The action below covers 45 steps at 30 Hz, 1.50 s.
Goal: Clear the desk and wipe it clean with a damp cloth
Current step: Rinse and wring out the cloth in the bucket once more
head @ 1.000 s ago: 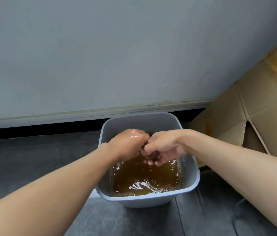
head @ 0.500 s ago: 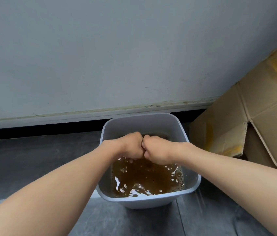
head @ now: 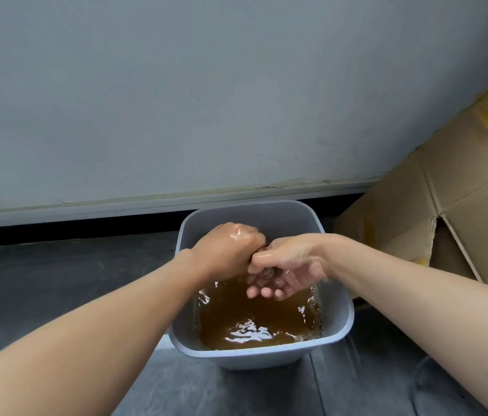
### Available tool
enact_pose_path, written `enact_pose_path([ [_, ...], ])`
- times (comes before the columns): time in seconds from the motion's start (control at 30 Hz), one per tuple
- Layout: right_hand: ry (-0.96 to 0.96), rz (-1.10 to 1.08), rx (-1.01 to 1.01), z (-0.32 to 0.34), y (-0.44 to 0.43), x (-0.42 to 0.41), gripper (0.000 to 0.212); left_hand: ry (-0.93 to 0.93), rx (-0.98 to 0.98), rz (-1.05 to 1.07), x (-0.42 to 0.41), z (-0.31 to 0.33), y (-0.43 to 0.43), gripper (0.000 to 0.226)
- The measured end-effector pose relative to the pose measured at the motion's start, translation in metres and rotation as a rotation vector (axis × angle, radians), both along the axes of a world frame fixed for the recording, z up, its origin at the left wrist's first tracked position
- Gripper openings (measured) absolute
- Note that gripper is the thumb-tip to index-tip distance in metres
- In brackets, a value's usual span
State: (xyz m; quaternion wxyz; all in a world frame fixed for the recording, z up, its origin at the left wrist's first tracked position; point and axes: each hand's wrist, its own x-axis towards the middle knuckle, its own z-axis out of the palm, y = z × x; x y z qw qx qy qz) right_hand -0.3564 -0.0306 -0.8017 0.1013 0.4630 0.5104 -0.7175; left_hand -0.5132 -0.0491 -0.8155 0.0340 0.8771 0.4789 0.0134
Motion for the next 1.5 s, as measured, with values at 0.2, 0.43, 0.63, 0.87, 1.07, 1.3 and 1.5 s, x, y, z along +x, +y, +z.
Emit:
enact_pose_path([
  [0.2, -0.3, 0.206, 0.609, -0.001, -0.007, -0.008, 0.023, 0.051, -0.161, 0.172, 0.014, -0.005, 0.003, 0.015],
  [0.43, -0.453, 0.556, 1.089, -0.007, -0.009, -0.011, 0.015, -0.147, -0.479, 0.371, 0.017, -0.012, 0.011, 0.021],
  [0.63, -0.556, 0.686, 1.499, -0.011, -0.016, -0.009, 0.03, -0.382, -0.993, 0.539, 0.012, -0.002, 0.006, 0.022],
  [0.87, -0.203, 0.131, 0.646, -0.005, -0.002, -0.007, 0.029, -0.129, -0.32, 0.403, 0.014, -0.003, 0.01, 0.016],
  [1.07, 0.269, -0.294, -0.139, 0.004, 0.01, 0.009, 0.052, -0.134, 0.218, 0.067, -0.002, -0.001, 0.009, 0.015],
  [1.3, 0.252, -0.092, -0.131, 0.002, -0.002, 0.002, 0.011, -0.219, 0.368, -0.17, -0.012, -0.007, 0.018, 0.022],
  [1.5, -0.214, 0.141, 0.584, 0.003, -0.002, -0.01, 0.016, 0.135, -0.034, 0.067, 0.004, 0.007, 0.013, 0.009],
])
